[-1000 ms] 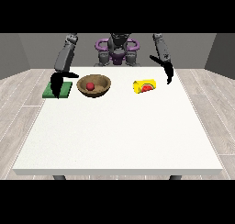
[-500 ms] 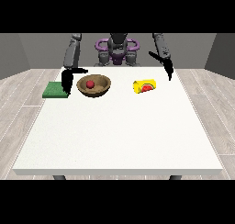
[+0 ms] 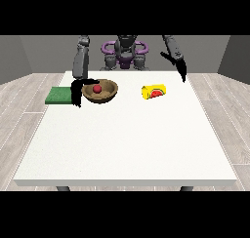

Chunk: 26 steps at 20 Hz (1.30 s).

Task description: Pick the cup and pour the ball into the bowl, then pick the bowl and place it on the pad

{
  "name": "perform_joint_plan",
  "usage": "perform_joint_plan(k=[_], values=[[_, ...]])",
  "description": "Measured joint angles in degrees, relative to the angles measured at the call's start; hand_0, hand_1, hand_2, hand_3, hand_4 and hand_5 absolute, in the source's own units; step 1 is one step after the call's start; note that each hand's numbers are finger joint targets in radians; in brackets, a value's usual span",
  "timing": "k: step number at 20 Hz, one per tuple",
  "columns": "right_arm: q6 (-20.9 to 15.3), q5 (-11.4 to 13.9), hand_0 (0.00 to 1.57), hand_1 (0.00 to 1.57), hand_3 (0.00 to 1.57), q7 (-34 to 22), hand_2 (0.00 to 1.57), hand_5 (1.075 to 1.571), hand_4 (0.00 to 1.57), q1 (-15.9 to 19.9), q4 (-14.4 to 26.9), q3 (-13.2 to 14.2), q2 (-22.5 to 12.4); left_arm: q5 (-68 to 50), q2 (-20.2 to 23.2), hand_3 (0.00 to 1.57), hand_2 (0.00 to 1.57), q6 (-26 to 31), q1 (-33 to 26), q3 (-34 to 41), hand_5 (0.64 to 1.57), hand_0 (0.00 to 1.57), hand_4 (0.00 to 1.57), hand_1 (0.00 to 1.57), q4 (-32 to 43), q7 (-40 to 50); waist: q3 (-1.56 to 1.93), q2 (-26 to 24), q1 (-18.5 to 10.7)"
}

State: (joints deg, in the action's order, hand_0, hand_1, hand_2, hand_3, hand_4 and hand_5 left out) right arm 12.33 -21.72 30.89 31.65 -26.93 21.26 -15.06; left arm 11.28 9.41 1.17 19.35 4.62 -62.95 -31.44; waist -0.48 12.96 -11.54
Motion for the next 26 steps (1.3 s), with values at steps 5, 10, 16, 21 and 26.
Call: perform_joint_plan(k=[5,10,16,21,26], values=[[-6.4,3.8,1.57,1.57,1.57,0.8,1.57,1.538,1.08,-1.9,-0.1,-2.2,-1.8,-0.2,0.6,0.00,0.00,1.6,1.5,-0.6,0.708,0.00,0.00,0.00,-1.9,0.2,-1.83,1.0,-2.4],[-16.5,11.5,1.57,1.57,1.57,8.4,1.57,1.566,1.31,-8.4,-5.3,-7.8,-4.2,0.3,0.2,0.00,0.00,2.5,4.9,-2.4,0.708,0.00,0.00,0.00,-4.2,0.4,-3.68,4.1,-7.0],[-27.0,18.7,1.57,1.57,1.57,7.4,1.57,1.571,1.24,-13.1,-8.5,-10.7,-12.0,1.3,-0.6,0.00,0.00,3.0,7.1,-4.4,0.716,0.00,0.00,0.00,-5.6,0.7,-3.86,6.9,-12.1],[-28.3,19.5,1.57,1.57,1.57,-4.1,1.57,1.571,1.15,-12.4,-8.5,-11.1,-16.1,1.7,-0.9,0.00,0.00,3.8,7.7,-5.3,0.712,0.00,0.00,0.00,-4.5,1.4,-2.53,5.7,-14.9],[-26.5,22.1,1.57,1.57,1.57,-18.7,1.57,1.562,1.29,-12.2,-8.6,-14.7,-19.6,1.0,-1.7,0.00,0.00,4.1,7.9,-4.5,0.724,0.00,0.00,0.00,-0.7,2.9,-0.89,1.5,-13.7]])
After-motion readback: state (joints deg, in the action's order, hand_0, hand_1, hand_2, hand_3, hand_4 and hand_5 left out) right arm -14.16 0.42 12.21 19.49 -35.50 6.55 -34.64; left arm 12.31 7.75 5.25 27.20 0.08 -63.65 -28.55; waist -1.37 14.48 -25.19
